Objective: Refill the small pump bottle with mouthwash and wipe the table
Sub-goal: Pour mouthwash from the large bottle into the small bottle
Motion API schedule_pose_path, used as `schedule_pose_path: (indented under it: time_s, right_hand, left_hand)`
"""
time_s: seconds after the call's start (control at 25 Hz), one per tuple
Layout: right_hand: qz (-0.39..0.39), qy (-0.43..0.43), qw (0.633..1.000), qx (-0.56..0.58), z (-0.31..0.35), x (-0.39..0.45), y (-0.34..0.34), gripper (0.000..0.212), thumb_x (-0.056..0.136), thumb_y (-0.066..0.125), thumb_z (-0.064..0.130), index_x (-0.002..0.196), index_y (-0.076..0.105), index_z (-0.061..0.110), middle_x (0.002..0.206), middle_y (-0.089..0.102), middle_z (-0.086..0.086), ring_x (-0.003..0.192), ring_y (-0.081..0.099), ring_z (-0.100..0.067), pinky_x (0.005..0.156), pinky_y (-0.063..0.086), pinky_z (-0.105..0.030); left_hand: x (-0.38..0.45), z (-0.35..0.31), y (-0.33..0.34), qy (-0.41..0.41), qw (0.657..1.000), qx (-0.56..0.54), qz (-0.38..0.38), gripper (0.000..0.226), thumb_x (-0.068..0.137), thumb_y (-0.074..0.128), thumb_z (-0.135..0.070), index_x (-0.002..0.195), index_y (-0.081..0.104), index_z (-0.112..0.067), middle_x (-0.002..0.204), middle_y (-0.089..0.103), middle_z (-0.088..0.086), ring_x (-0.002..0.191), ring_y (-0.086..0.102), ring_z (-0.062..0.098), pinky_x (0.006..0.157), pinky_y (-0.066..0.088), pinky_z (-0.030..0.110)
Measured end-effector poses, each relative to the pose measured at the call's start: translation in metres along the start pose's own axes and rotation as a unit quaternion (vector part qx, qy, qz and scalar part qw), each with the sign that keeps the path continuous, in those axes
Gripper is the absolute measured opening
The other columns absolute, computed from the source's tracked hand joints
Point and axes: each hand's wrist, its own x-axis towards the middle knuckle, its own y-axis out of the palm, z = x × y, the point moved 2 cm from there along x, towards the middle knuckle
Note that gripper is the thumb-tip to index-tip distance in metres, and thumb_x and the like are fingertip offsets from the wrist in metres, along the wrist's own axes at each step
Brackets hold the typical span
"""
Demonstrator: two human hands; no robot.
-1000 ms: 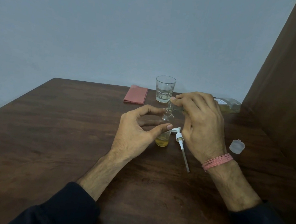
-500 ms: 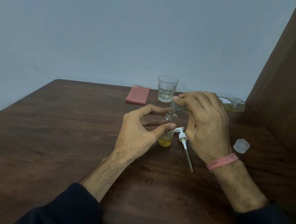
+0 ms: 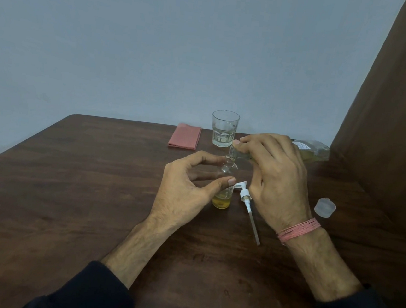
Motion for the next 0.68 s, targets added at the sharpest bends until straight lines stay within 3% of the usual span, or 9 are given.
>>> schedule_pose_path:
  time_s: [0.68]
  right_hand:
    - [-0.007, -0.005, 1.0, -0.002, -0.0008, 0.0014, 0.0016, 0.059, 0.078, 0.071, -0.017, 0.125, 0.074, 0.019, 0.123, 0.072, 0.002, 0.12, 0.061, -0.028, 0.1, 0.047, -0.039]
  left_hand:
    - [0.0004, 0.0004, -0.0005, -0.001, 1.0, 0.0, -0.001, 0.042, 0.086, 0.103, -0.031, 0.123, 0.085, -0.032, 0.12, 0.089, -0.012, 0.106, 0.088, 0.005, 0.095, 0.073, 0.038]
